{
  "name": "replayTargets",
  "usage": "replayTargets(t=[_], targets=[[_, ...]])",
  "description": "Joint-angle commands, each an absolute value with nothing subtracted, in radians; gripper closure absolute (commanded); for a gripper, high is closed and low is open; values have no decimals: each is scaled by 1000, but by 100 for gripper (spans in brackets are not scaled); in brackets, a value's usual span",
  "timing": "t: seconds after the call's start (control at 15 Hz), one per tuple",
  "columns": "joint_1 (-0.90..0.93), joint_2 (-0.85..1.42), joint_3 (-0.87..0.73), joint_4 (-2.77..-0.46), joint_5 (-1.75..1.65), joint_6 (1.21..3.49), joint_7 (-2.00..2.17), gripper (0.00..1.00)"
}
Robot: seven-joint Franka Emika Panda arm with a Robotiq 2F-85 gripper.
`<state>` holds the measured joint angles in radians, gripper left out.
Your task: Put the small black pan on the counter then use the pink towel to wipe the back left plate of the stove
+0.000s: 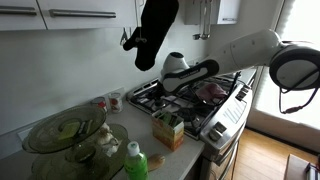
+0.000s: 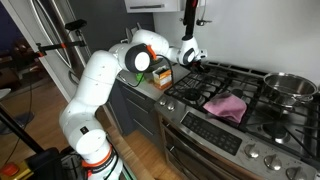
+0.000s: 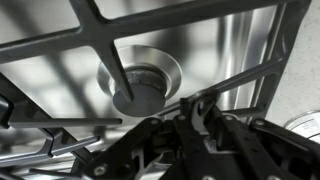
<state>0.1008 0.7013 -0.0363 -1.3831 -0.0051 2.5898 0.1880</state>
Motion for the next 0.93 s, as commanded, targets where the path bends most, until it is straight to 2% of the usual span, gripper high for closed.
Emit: replayTargets(t=[0.0,0.67,0.73,0.8,0.87], targets=[[108,686,-35,-1401,-23,2596,167,95],[108,671,-20,-1439,-31,2586,125,95],[109,672,-21,-1437,-32,2585,126,81],[107,673,-20,-1437,-32,2584,123,56],[108,675,-21,-1438,-33,2584,126,56]])
